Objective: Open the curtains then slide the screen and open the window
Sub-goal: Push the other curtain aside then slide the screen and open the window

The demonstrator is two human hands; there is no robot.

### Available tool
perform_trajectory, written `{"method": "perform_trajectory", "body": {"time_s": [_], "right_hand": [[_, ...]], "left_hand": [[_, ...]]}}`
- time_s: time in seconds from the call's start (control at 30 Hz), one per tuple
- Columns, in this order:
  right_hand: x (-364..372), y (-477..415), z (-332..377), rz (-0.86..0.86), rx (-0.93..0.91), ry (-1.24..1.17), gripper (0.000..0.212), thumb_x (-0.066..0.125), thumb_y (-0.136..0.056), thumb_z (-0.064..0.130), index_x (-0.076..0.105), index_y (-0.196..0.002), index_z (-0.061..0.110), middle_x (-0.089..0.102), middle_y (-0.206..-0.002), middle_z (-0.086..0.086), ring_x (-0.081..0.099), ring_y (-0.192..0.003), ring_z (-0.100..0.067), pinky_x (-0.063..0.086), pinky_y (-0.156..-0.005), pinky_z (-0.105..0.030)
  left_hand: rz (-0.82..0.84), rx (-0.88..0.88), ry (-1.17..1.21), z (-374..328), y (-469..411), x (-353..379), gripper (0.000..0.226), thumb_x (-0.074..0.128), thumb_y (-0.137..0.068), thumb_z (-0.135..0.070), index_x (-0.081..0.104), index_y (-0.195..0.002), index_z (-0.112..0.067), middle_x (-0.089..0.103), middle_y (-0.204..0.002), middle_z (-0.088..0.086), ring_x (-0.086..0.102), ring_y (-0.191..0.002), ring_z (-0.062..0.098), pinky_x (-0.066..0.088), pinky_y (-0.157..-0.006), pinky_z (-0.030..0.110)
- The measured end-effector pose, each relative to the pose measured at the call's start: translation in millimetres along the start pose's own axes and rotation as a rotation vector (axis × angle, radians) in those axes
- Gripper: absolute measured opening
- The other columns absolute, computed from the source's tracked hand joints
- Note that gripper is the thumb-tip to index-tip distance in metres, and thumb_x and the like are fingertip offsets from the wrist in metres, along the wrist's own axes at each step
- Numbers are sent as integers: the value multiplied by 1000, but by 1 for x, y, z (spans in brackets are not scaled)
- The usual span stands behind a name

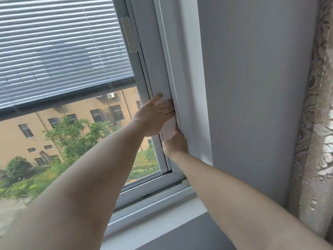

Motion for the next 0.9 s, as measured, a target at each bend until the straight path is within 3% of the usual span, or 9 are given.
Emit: {"method": "perform_trajectory", "body": {"time_s": [0.1,0.2,0.23,0.33,0.43,0.57,0.67,0.73,0.9], "right_hand": [[0,1,-3,-7,-17,-9,86,46,-84,5,4,-157,23,28,-160,-4,46,-132,-30,48,-93,-25],[-1,-1,-8,-6,-55,18,84,45,-84,3,7,-156,25,31,-158,-1,48,-129,-28,52,-70,-18],[-2,-1,-9,-1,-73,36,84,44,-84,2,8,-156,24,29,-159,-1,44,-133,-27,50,-74,-16],[4,3,-10,17,-127,79,84,45,-84,1,7,-156,23,16,-163,-3,24,-146,-26,35,-110,-29],[13,5,-10,19,-122,96,89,47,-82,-1,8,-156,31,10,-164,-7,37,-139,-31,52,-95,-37],[24,9,-7,46,-136,135,88,46,-80,0,13,-155,32,30,-158,-8,54,-121,-30,55,-86,-34],[33,15,0,85,-130,129,86,46,-82,0,12,-155,27,59,-125,-10,60,-102,-27,54,-82,-34],[40,21,5,97,-123,110,87,45,-80,-2,12,-155,26,62,-114,-7,61,-95,-25,56,-80,-36],[61,33,13,144,-147,84,89,43,-76,-4,15,-155,25,64,-114,-7,63,-93,-25,59,-79,-41]], "left_hand": [[-2,-11,-9,-2,-1,0,64,24,-93,-25,10,-155,-26,6,-164,-4,-3,-150,18,-5,-117,53],[-17,-33,9,-1,2,-1,61,22,-94,-25,10,-155,-25,8,-163,-5,-2,-150,17,-3,-117,52],[-22,-43,22,-2,5,-1,60,22,-96,-26,11,-155,-25,10,-163,-6,-1,-150,17,-2,-118,52],[-8,-66,34,-4,14,4,57,21,-99,-28,10,-155,-23,9,-163,-7,-4,-150,17,-2,-118,52],[4,-74,59,-3,23,6,56,20,-100,-28,8,-155,-23,6,-163,-7,-7,-150,17,-3,-118,52],[0,-96,92,3,40,11,55,21,-100,-27,11,-155,-24,8,-163,-8,-7,-150,16,-5,-118,50],[8,-108,106,6,53,15,55,23,-100,-26,13,-154,-25,11,-163,-8,-4,-150,16,-6,-118,50],[10,-115,107,9,62,19,56,25,-100,-25,14,-154,-25,13,-163,-8,-2,-150,15,-6,-118,49],[48,-139,83,15,87,37,57,29,-98,-25,19,-154,-25,17,-162,-7,2,-150,16,1,-118,52]]}}
Point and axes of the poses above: each hand's wrist, its own y-axis away from the middle knuckle, its own x-axis out of the palm, z = x × y, the point moved 5 cm from there along -y, towards the middle knuckle
